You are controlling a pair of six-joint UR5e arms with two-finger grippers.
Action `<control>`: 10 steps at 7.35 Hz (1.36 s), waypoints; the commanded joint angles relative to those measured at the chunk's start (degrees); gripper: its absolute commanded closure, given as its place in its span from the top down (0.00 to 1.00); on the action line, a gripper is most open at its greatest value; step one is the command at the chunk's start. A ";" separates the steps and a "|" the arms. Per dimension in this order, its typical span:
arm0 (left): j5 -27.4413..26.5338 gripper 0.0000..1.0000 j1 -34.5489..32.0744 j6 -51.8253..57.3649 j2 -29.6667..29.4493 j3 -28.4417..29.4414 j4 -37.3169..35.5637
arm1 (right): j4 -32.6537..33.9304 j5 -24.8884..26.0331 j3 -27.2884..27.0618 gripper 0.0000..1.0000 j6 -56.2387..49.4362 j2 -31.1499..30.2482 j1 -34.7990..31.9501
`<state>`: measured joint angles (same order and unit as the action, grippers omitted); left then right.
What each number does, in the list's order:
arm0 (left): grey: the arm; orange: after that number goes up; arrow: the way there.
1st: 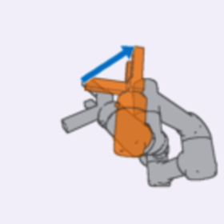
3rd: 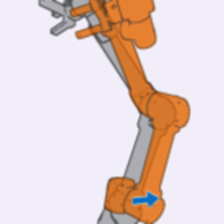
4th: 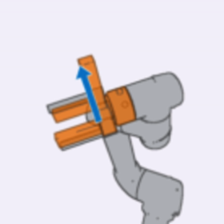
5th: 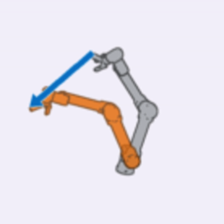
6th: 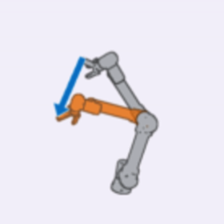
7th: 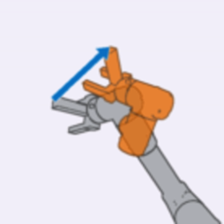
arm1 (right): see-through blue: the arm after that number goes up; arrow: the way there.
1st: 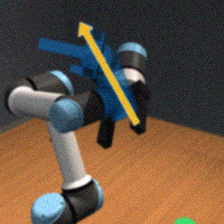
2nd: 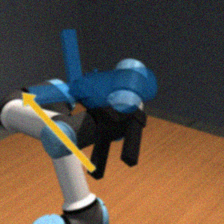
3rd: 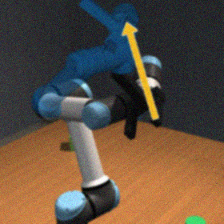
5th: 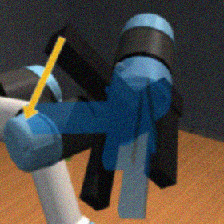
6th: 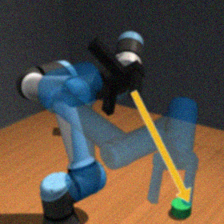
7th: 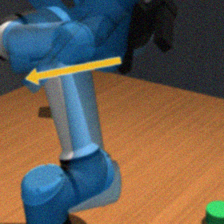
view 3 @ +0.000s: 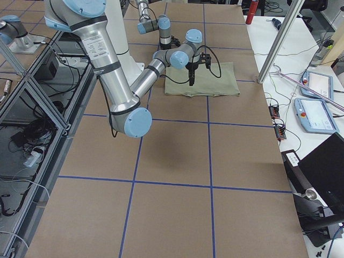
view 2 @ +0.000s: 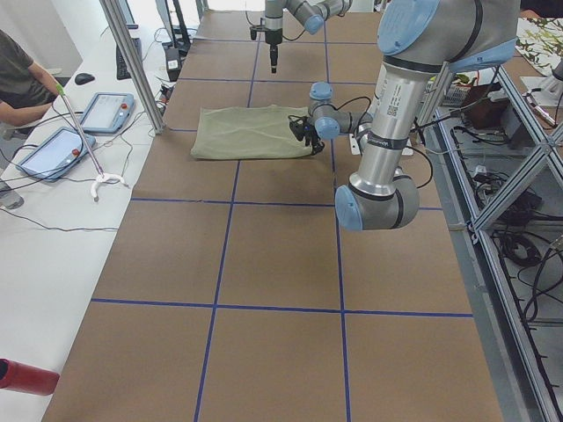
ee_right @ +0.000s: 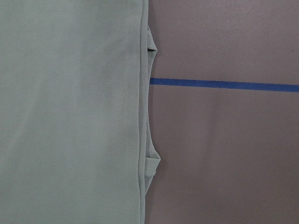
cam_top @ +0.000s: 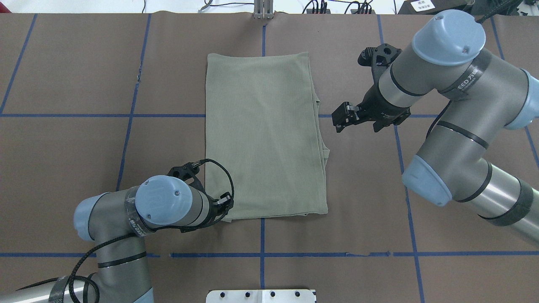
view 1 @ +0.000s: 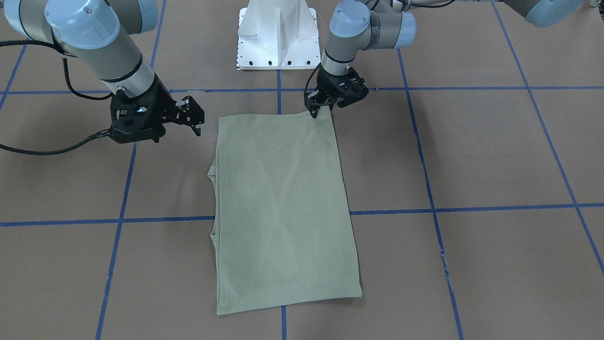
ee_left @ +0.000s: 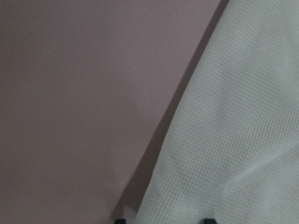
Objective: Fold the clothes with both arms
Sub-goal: 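Lower the left gripper to the shirt's near corner while the right gripper hovers, then lower the right gripper to the other near corner and grasp both corners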
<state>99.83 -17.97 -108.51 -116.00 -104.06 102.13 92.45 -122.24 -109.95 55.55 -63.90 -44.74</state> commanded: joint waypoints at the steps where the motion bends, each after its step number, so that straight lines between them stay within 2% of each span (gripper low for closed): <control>1: -0.07 0.46 -0.04 0.14 -0.11 0.08 0.00 | 0.01 -0.02 0.00 1.00 0.00 0.01 0.00; 2: -0.07 0.42 -0.13 0.14 -0.11 0.08 0.00 | 0.01 0.07 0.00 1.00 0.00 0.09 0.00; 4: -0.24 0.00 -0.22 0.14 0.15 -0.44 -0.09 | -0.07 0.15 -0.09 1.00 0.00 -0.08 0.00; 5: -0.94 0.00 -0.22 0.23 0.24 -0.97 -0.09 | -0.16 0.16 -0.35 1.00 0.96 -0.26 0.09; 7: -1.04 0.00 -0.04 0.23 0.16 -1.85 -0.09 | -0.34 0.85 -0.70 1.00 11.28 -0.08 4.19; 10: -0.77 0.00 -0.04 0.32 0.33 -4.22 -0.44 | -0.42 7.77 -2.72 1.00 31.04 0.09 14.64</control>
<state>98.95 -18.05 -108.21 -115.65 -107.35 101.82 92.07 -117.71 -112.01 77.56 -63.98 -34.92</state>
